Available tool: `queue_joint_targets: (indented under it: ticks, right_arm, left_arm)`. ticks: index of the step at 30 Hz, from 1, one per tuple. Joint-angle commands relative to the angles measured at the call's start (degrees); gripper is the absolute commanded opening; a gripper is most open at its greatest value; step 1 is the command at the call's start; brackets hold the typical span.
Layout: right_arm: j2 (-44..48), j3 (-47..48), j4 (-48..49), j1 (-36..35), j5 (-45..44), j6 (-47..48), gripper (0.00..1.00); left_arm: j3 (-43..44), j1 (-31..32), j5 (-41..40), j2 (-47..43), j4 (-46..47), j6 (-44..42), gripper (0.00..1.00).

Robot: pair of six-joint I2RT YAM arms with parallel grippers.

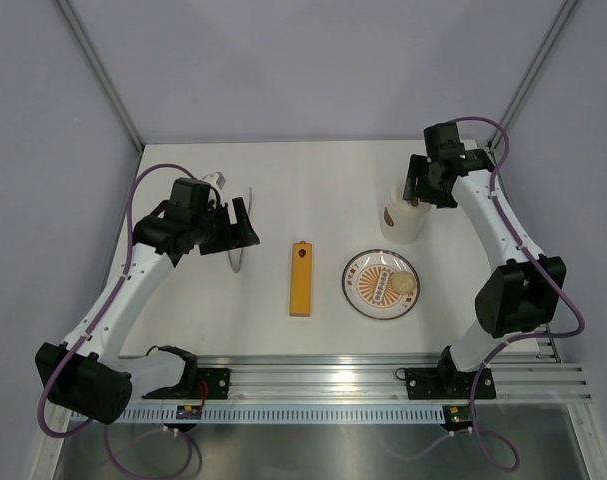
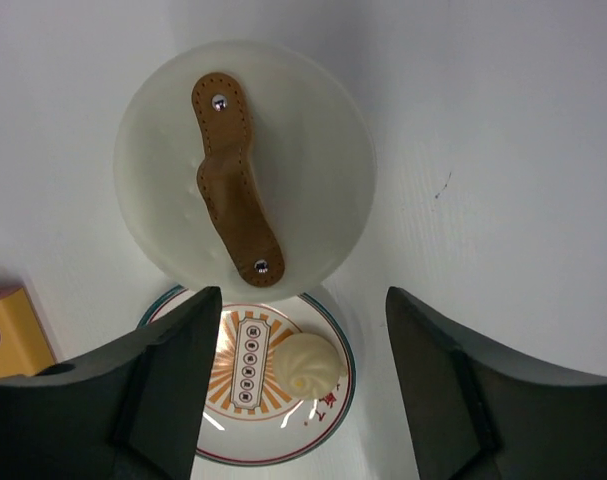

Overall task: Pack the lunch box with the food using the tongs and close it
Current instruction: Close the box lid on the packing box, then reset both arms

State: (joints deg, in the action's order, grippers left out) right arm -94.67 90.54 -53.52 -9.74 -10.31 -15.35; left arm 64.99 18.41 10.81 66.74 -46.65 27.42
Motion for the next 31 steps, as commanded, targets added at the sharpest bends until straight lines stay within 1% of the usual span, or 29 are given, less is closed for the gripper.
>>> queue_joint_targets:
  ticks: [1,2,3,5,6,8,10,11,13,14,17,18,20,25,31]
  right_arm:
    - [4.84,6.04,-3.78,-0.11,-2.44,0.41,0.77]
    - [6.07,6.75,-3.96,-0.11,-2.7,0.41,0.8]
    - [6.86,7.71,-4.14,-0.11,-4.09,0.24,0.92]
    - [8.96,8.16,-4.05,-0.11,-6.64,-1.08,0.99]
    - [9.85,7.64,-3.96,-0.11,-9.35,-2.13,0.99]
    - [13.0,5.97,-3.44,-0.11,-10.96,-3.01,0.99]
    - [15.56,1.93,-2.56,-0.02,-12.8,-5.2,0.99]
    - [18.36,0.44,-2.12,-0.11,-13.07,-6.08,0.99]
    - [21.44,-5.0,-1.33,-0.11,-13.51,-10.19,1.0]
    - [24.51,-8.94,-0.89,-0.11,-12.9,-12.4,0.99]
    - [30.32,-14.15,-1.15,-0.11,-13.77,-15.05,1.0]
    - [31.73,-17.47,-1.67,-0.11,-15.34,-16.8,0.99]
    - [35.59,-22.14,-1.68,-0.02,-16.14,-17.34,0.99]
    - [40.43,-26.64,-4.14,-0.02,-17.38,-19.89,0.99]
    - [42.29,-31.39,-3.96,-0.11,-17.47,-23.14,0.99]
  left_arm:
    - [0.31,-0.22,1.41,-0.47,1.74,-0.61,0.8]
    - [0.31,-0.22,1.32,-0.47,1.65,-0.61,0.8]
    - [0.4,-0.13,1.23,-0.47,1.65,-0.53,0.8]
    - [0.92,-0.22,1.67,-0.73,1.3,0.0,0.8]
    - [1.19,-0.22,1.85,-0.91,1.3,0.09,0.8]
    - [2.06,-0.22,1.76,-1.26,1.13,0.09,0.81]
    - [2.94,-0.22,1.41,-1.52,0.16,-0.08,0.81]
    - [3.3,-0.22,1.23,-1.61,-0.19,-0.09,0.81]
    - [4.18,-0.13,1.06,-2.05,-0.37,-0.26,0.81]
    - [4.79,-0.13,1.23,-2.14,-0.45,-0.26,0.82]
    - [6.11,-0.13,0.97,-2.14,-0.81,-0.44,0.83]
    - [6.63,-0.13,0.8,-2.14,-0.98,-0.79,0.84]
    - [7.95,-0.13,-0.17,-2.49,-1.16,-1.4,0.85]
    - [10.85,-0.22,-2.63,-2.58,-2.04,-2.72,0.86]
    - [13.05,-0.22,-2.81,-2.14,-2.21,-3.69,0.89]
